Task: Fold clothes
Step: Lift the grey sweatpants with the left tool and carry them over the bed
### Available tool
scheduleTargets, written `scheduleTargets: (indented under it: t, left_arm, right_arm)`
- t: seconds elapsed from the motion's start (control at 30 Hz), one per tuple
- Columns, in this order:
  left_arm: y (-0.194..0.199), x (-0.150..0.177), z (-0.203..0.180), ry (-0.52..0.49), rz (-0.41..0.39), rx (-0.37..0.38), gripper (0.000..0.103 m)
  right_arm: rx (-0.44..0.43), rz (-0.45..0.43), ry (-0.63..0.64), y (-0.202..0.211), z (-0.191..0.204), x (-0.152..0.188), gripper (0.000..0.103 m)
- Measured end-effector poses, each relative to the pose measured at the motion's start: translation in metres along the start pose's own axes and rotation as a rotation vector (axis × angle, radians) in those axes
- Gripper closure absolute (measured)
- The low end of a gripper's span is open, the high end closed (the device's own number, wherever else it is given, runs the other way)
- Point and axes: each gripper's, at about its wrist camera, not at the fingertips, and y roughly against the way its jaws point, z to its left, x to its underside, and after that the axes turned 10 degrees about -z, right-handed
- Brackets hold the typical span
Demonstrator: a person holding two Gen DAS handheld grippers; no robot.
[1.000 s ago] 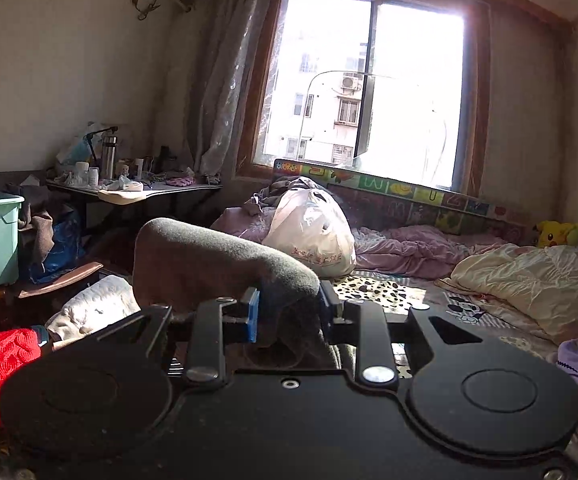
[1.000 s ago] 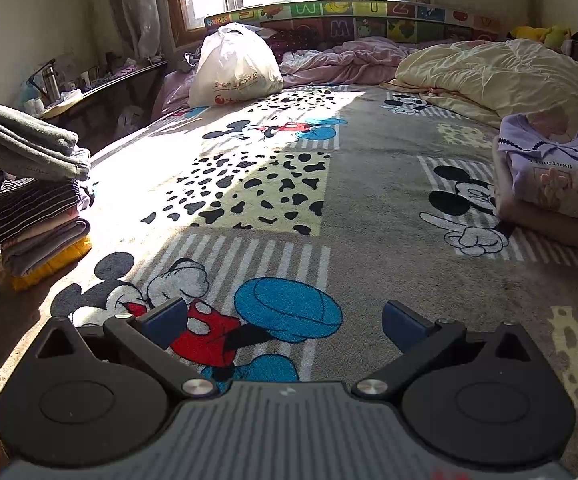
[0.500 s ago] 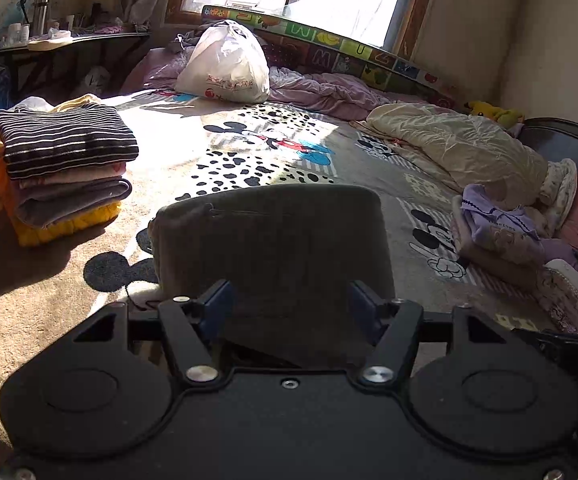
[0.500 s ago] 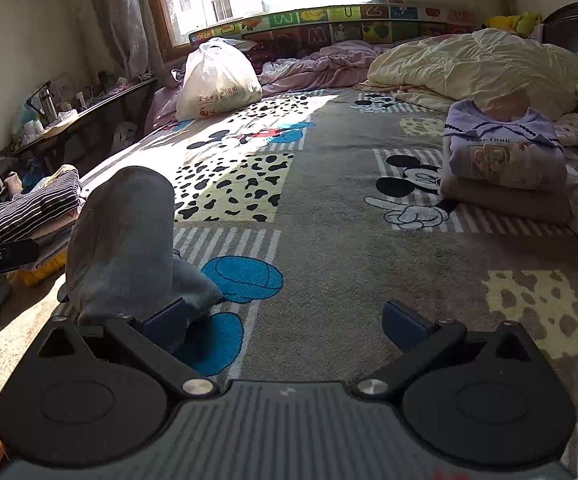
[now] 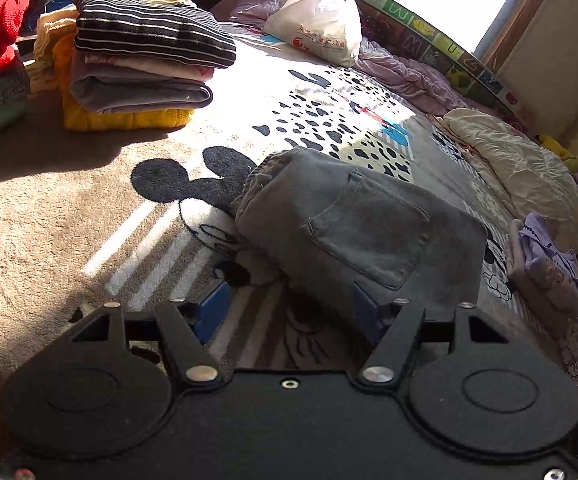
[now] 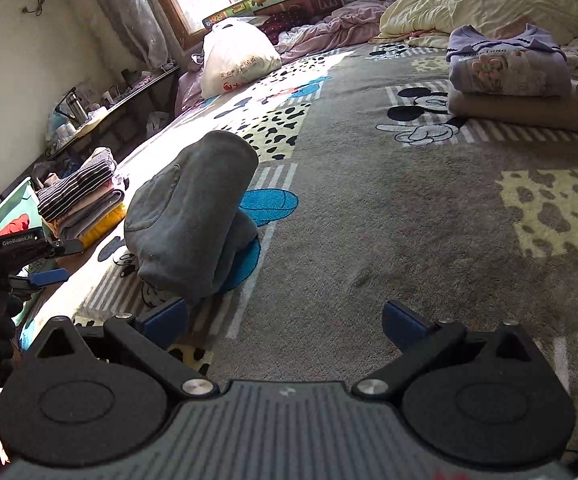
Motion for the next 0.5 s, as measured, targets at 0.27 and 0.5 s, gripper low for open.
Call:
scheduleTargets:
  t: [0.27,0.5]
  left_arm:
    - [-0.06,-0.02,-0.023,0.001,-0.005,0.036,0.037]
    - [-0.101,-0.012,-0.047,-0.218,0.083,0.037,0.067]
  right_arm:
    - [0.034,0.056,-0.026,-0.01,-0.019,0.015,0.001]
    - [0.06,0.086,-0.058,-0.024,-0.034,0.021,0.001]
